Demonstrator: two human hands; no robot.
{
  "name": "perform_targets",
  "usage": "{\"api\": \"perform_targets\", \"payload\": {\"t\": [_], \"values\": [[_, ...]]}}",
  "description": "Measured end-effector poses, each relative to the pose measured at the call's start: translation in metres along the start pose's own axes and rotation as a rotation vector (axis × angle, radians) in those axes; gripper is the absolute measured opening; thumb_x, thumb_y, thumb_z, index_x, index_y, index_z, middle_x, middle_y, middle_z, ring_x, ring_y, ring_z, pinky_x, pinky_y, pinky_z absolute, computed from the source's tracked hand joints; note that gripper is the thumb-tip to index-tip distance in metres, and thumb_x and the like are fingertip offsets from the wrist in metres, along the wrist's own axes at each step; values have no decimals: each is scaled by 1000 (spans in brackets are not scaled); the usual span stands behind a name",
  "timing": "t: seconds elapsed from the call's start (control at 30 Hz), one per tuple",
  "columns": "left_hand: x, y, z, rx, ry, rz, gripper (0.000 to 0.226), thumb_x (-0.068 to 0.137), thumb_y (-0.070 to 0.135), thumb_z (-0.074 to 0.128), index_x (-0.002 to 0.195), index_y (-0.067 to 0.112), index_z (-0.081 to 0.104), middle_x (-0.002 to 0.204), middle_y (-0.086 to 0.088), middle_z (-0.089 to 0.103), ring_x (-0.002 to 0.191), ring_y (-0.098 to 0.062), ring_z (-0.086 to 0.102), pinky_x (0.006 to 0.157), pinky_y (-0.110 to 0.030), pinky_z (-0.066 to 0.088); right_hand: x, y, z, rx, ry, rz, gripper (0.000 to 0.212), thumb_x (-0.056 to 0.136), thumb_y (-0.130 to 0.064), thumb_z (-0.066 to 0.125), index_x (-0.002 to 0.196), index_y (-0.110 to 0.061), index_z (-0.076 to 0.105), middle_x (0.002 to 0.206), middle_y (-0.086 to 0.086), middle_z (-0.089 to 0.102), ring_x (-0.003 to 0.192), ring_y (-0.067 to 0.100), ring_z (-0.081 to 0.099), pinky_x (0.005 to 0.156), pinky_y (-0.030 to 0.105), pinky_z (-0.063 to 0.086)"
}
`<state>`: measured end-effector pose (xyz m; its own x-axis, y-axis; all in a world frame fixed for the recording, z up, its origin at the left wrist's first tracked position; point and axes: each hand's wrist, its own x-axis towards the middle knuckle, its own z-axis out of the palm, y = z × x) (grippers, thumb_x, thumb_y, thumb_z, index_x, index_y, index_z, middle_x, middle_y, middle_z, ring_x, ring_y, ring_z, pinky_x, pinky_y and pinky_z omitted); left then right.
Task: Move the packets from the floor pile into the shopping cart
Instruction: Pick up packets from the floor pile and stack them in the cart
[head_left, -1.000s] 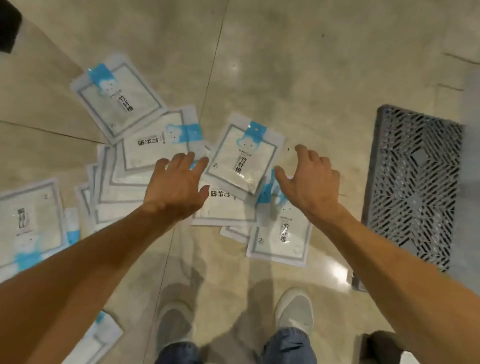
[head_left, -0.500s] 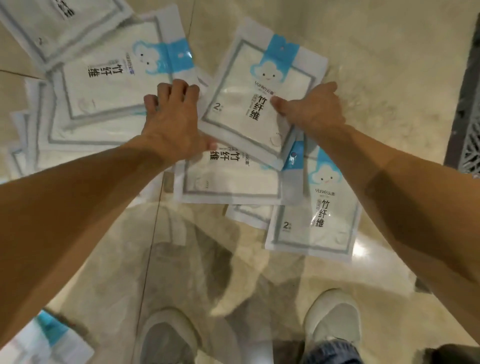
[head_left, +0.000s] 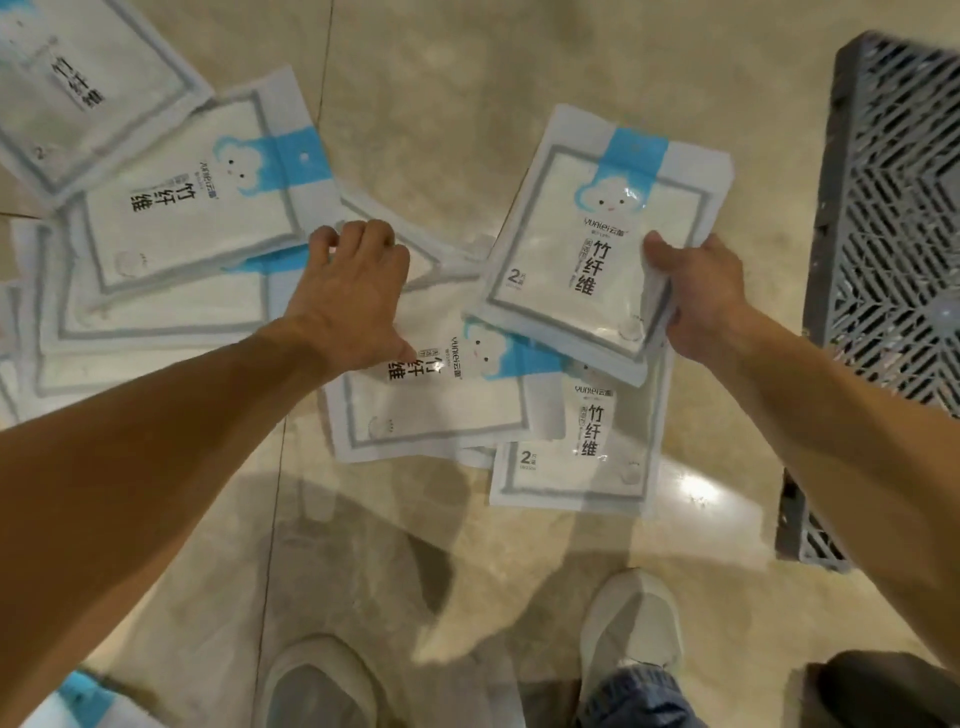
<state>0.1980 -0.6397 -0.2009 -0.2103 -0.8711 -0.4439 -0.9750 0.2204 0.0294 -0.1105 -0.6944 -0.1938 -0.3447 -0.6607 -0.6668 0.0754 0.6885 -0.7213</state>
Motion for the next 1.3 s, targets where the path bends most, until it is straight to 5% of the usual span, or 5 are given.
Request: {"api": "perform_targets", "payload": {"t": [0.13,0.23,0.63,0.83,1.3], "values": [[1,11,-16,-270,-224,-82,54,71,45,87,99,23,46,95,-1,58,85,-24,51,73,-36,37,-14,13,-21,86,-37,44,30,95,-1,69,124,-6,62,115,12,77,100,29,77,86,49,63],[-10,6,-22,-517,-322,-137,67,68,35,93,120,24,52,105,2,58,92,-24,55,75,-35,41,-30,18,-30,94,-67,67,32,95,-1,68,125,-7,60,115,11,77,102,29,76,87,49,62],[-137,-57,-122,-1500,128,-627,24,88,-3,72,90,18,60,50,16,64,38,3,53,34,-11,35,-147,-85,2,72,-213,53,30,96,0,66,125,-6,61,113,13,77,94,27,78,74,42,65],[-230,-104,-243,-1693,398,-769,38,84,-4,73,120,3,67,112,-15,74,102,-33,72,93,-48,58,-252,-214,42,-25,-369,5,31,95,1,66,125,-6,65,111,14,78,96,29,77,74,43,65],[-539,-199,-591,-1870,857,-750,32,82,-1,74,111,11,68,104,-12,78,94,-36,74,87,-53,58,-649,-524,115,-192,-666,-145,6,95,5,64,98,0,67,78,14,78,59,23,75,45,32,58]]}}
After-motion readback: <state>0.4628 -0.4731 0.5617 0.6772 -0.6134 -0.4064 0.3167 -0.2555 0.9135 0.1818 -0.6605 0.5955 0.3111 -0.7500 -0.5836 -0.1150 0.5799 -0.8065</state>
